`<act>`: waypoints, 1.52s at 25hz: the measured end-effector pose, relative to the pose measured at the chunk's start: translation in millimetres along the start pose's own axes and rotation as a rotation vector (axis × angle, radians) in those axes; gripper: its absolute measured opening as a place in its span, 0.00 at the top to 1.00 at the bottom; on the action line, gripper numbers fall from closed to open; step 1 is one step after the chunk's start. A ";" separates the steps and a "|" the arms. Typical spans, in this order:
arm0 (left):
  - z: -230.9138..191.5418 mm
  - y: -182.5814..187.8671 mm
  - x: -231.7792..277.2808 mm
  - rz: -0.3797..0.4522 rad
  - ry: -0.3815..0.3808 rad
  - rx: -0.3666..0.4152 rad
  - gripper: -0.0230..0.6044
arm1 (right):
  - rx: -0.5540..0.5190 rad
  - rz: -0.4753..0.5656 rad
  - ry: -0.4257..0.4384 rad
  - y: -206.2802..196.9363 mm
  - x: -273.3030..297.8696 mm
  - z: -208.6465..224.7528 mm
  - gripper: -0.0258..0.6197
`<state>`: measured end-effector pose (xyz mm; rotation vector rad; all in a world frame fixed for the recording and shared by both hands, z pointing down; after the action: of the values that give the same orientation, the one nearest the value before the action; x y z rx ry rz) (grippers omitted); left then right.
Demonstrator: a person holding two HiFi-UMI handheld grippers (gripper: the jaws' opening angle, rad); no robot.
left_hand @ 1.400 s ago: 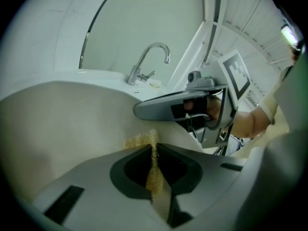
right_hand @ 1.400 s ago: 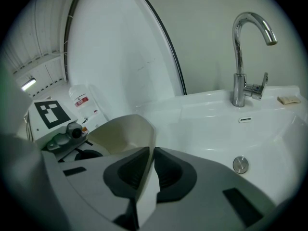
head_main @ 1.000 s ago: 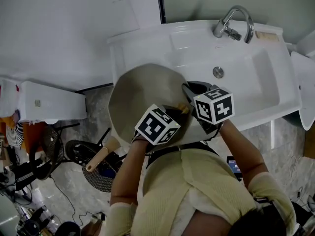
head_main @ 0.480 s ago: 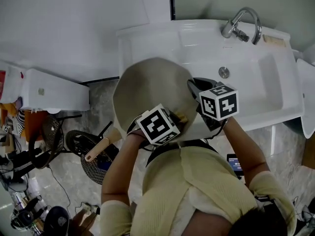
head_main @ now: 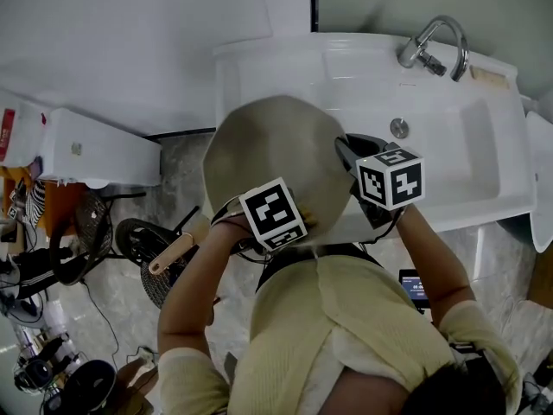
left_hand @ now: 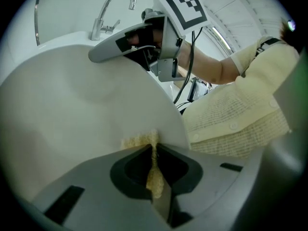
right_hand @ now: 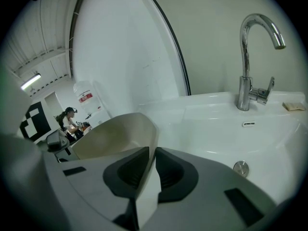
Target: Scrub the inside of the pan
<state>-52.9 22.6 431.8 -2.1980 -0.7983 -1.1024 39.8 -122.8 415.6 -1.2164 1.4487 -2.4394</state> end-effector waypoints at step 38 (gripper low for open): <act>-85.5 -53.9 -39.4 -0.353 0.789 -0.106 0.84 | -0.019 -0.005 0.003 0.3 0.2 0.7 0.89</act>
<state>-153.8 -10.6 453.9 -1.4918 -0.7702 -2.0314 40.0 -123.6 415.7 -1.2222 1.4751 -2.4365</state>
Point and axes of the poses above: the fingertips, and each gripper's own axes: x forward along the fingers, z to its right, y out of its top, the point moved 6 cm from there along -x, backward along the fingers, and after that the axes turned 5 degrees about -x, right-handed, at the moved point
